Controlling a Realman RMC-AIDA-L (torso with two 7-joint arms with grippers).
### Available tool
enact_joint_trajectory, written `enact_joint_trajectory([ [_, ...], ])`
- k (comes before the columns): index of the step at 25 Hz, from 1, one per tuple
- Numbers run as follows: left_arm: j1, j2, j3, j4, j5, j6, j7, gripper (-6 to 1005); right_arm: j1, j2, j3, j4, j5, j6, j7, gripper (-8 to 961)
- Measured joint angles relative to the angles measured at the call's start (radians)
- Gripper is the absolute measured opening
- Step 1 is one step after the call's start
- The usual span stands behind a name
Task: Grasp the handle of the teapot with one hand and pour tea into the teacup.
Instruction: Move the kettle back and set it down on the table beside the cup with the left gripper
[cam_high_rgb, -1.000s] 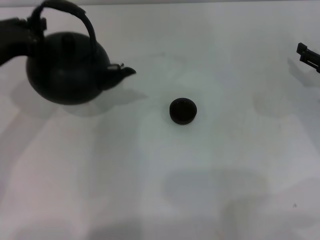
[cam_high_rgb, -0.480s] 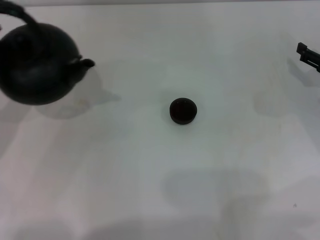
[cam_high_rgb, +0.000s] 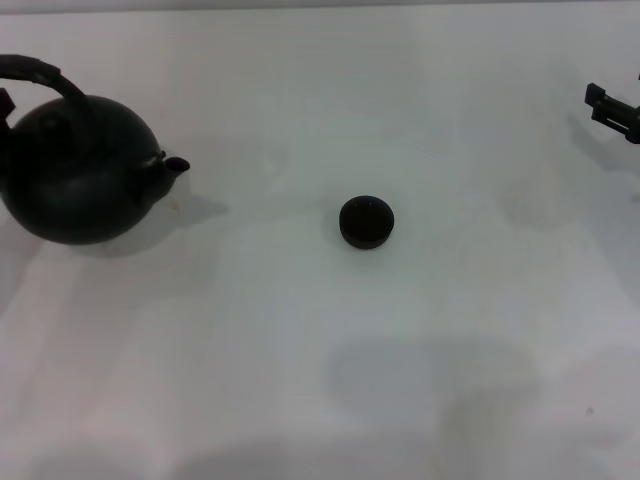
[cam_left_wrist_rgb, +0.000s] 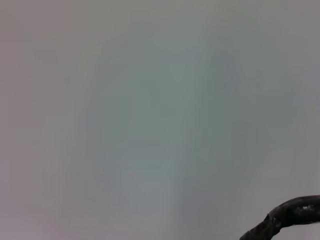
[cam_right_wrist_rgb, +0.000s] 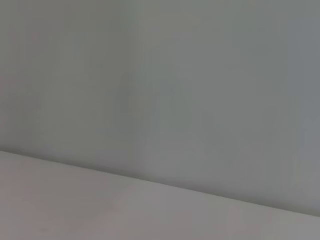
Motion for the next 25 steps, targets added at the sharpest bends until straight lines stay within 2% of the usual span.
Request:
enact_joint_trajectory([
  [12,-0.085,-0.001,-0.024,-0.155,-0.009,0.002,0.098,104,0.001,0.001,0.000,0.000,0.000,-0.004,0.000,858],
  [25,-0.114,0.001,-0.025,-0.213,-0.024,0.004,0.112,104,0.012,0.007,0.000,0.000,0.000,-0.009,0.000,858],
])
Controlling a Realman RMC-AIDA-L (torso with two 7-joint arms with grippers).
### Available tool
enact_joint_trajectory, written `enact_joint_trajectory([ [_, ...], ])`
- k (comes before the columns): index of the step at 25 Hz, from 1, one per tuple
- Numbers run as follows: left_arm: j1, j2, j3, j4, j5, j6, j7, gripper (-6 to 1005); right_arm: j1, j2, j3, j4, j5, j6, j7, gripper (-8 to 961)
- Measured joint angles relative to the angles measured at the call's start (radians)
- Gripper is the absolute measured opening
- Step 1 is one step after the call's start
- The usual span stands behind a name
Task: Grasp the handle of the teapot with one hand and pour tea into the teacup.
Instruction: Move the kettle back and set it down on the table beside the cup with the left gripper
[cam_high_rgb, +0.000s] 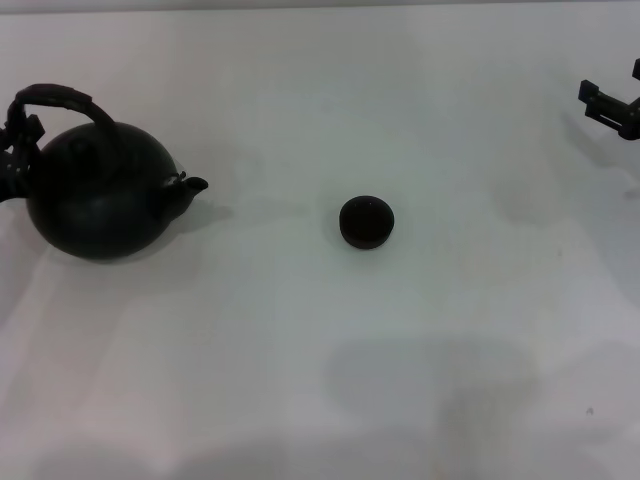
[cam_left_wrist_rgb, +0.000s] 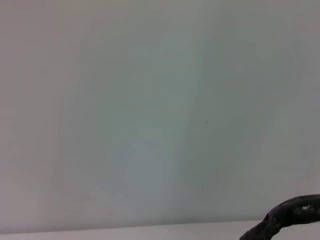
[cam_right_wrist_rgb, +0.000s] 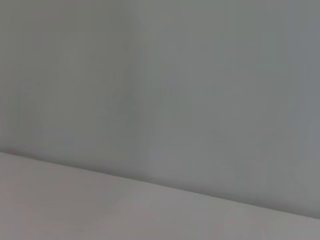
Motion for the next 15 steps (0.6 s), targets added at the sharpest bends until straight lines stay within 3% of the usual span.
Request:
enact_joint_trajectory([
  [8,-0.010,0.001,0.000,-0.026,-0.003,0.001,0.021,104,0.004,0.001,-0.001,0.000,0.000,-0.004,0.000,858],
  [15,-0.014,-0.001,0.000,-0.032,-0.015,0.001,0.020,164,0.011,-0.001,-0.001,0.000,0.000,-0.016,0.000,858],
])
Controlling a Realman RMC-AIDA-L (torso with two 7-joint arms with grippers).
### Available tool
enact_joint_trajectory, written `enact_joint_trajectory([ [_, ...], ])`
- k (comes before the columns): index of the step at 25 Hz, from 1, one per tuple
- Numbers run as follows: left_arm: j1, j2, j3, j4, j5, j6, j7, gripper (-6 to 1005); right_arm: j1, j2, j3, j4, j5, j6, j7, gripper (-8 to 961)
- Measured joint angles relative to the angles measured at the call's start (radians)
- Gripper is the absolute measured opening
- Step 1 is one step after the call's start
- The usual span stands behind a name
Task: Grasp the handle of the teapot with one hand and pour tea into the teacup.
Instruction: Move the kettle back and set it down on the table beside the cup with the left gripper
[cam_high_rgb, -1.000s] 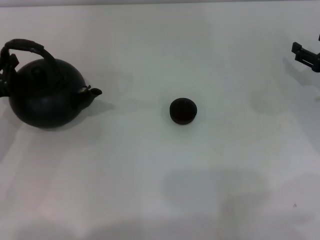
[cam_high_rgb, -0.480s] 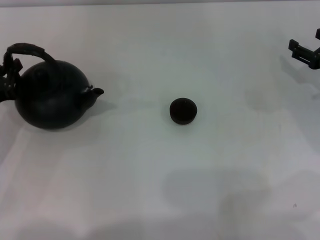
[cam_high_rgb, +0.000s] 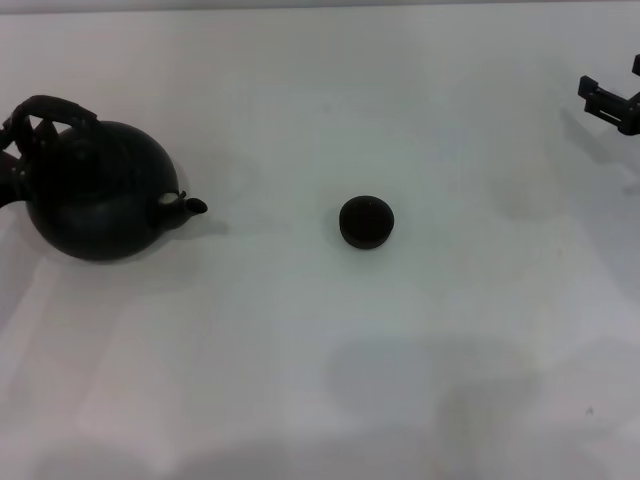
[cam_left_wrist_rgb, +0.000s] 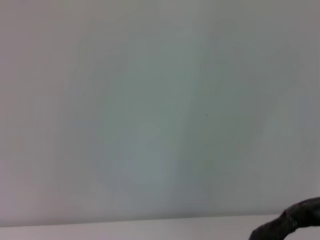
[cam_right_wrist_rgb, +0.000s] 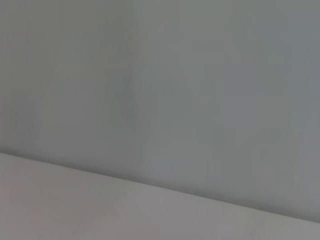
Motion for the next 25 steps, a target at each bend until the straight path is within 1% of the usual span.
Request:
enact_joint_trajectory([
  [4,-0.001,0.000,0.000,0.000,-0.005,0.000,0.001,296,0.002,-0.001,0.000,0.000,0.000,-0.008,0.000,858],
  [10,-0.002,0.000,0.000,-0.004,-0.015,0.007,0.002,397,0.003,-0.002,0.000,0.000,0.000,-0.015,-0.001,858],
  [15,0.003,0.001,0.000,-0.008,-0.015,0.037,0.035,511,0.003,-0.006,0.000,-0.003,0.001,-0.015,-0.001,858],
  [20,0.024,0.002,0.000,-0.013,-0.015,0.121,0.101,561,0.003,-0.006,0.000,-0.025,0.001,-0.015,0.008,858],
  [23,0.042,0.005,-0.003,-0.021,-0.013,0.178,0.116,560,-0.002,-0.007,0.000,-0.047,0.002,-0.015,0.022,858],
  [24,0.057,0.007,-0.017,-0.024,-0.007,0.221,0.117,560,-0.004,-0.007,0.000,-0.057,0.003,-0.015,0.024,858],
  [25,0.057,0.007,-0.017,-0.024,-0.007,0.221,0.117,560,-0.004,-0.006,0.000,-0.064,0.004,-0.014,0.025,858],
])
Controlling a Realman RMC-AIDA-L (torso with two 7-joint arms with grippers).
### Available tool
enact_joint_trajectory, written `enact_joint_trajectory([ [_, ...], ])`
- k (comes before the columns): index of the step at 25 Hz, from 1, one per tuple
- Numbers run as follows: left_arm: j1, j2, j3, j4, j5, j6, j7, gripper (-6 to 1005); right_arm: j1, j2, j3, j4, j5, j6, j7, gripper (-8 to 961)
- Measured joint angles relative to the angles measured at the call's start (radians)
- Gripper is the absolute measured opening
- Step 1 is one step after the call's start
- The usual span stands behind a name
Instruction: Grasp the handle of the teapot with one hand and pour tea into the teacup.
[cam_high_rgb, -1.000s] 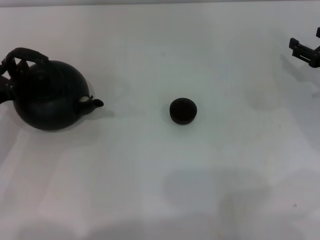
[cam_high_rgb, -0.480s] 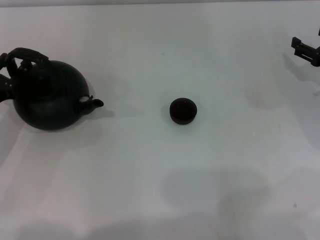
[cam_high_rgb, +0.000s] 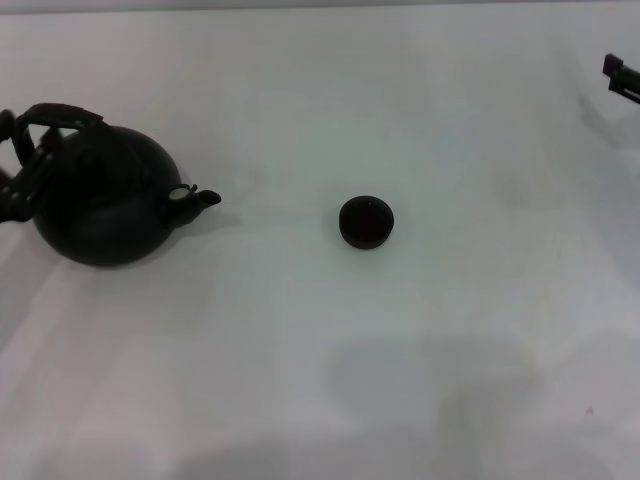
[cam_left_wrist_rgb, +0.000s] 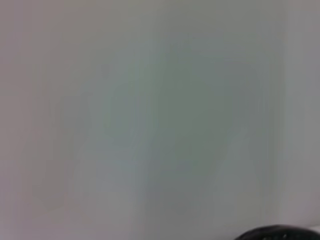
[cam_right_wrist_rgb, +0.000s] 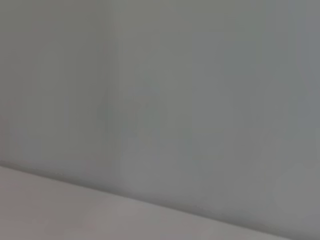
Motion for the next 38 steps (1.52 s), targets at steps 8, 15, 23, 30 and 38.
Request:
enact_joint_trajectory([
  [8,0.104,-0.002,-0.052,-0.008,0.001,0.102,0.040,558,-0.002,0.005,0.000,-0.047,0.003,0.009,0.026,858],
  [15,0.155,-0.011,-0.184,-0.159,-0.154,0.308,0.156,556,-0.004,0.011,0.013,-0.063,0.023,0.015,0.018,858],
  [23,0.072,-0.007,-0.361,-0.399,-0.404,0.474,0.274,553,-0.103,0.011,0.014,-0.029,0.266,0.233,-0.004,858],
  [30,-0.036,-0.001,-0.513,-0.407,-0.406,0.360,0.269,547,-0.202,0.010,0.014,0.130,0.492,0.462,-0.234,858],
  [38,-0.104,0.015,-0.529,-0.397,-0.405,0.243,0.330,546,-0.243,0.013,0.049,0.345,0.553,0.589,-0.327,858],
])
